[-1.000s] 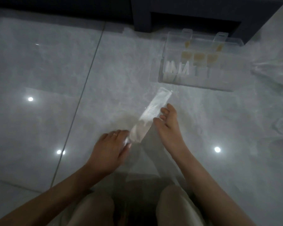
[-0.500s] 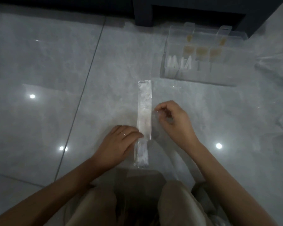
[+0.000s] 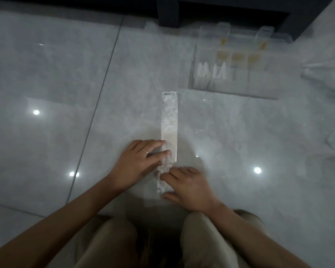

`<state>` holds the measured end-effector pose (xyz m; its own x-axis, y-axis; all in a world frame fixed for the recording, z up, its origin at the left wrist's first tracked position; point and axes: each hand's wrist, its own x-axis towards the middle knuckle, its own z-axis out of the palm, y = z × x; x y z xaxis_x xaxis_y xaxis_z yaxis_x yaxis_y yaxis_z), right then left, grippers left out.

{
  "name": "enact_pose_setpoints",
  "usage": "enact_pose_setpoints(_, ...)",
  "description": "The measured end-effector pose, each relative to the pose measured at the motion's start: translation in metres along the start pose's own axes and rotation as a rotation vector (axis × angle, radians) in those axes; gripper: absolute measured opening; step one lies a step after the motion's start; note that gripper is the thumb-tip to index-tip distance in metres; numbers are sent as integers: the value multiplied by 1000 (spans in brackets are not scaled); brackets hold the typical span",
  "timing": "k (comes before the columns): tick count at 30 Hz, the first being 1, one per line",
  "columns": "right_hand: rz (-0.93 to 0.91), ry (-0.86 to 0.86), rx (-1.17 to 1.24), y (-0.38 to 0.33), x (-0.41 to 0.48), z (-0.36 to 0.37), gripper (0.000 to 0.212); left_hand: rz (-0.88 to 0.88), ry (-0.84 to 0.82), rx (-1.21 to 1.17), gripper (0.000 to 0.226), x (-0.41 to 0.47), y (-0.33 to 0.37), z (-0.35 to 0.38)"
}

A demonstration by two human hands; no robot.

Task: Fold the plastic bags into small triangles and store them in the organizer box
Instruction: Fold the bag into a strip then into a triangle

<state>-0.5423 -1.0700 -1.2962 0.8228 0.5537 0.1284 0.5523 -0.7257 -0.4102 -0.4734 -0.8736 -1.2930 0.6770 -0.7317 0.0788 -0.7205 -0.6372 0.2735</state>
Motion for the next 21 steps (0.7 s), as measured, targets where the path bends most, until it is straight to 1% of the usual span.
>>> enact_pose_setpoints(5,-5,56,-32,-2,-2,1,21,3,39,-57,36,0,-2,1)
enact_pose_setpoints(8,-23,106,-33,-2,-3,2,23,63,55,-43,35,2,-5,-1)
enact_pose_setpoints(11,-81,122,-53,0,-1,0,20,121,2,9,35,1,-10,0)
enact_pose_setpoints(13,-98,106,-37,3,2,-2,16,124,-22,-17,36,-1,-13,0)
enact_pose_setpoints(16,-72,63,100,7,9,-9,14,144,-24,-85,37,-4,-18,-1)
enact_pose_setpoints(21,39,28,357,19,26,-35,14,178,-33,-134,39,-8,-20,-3)
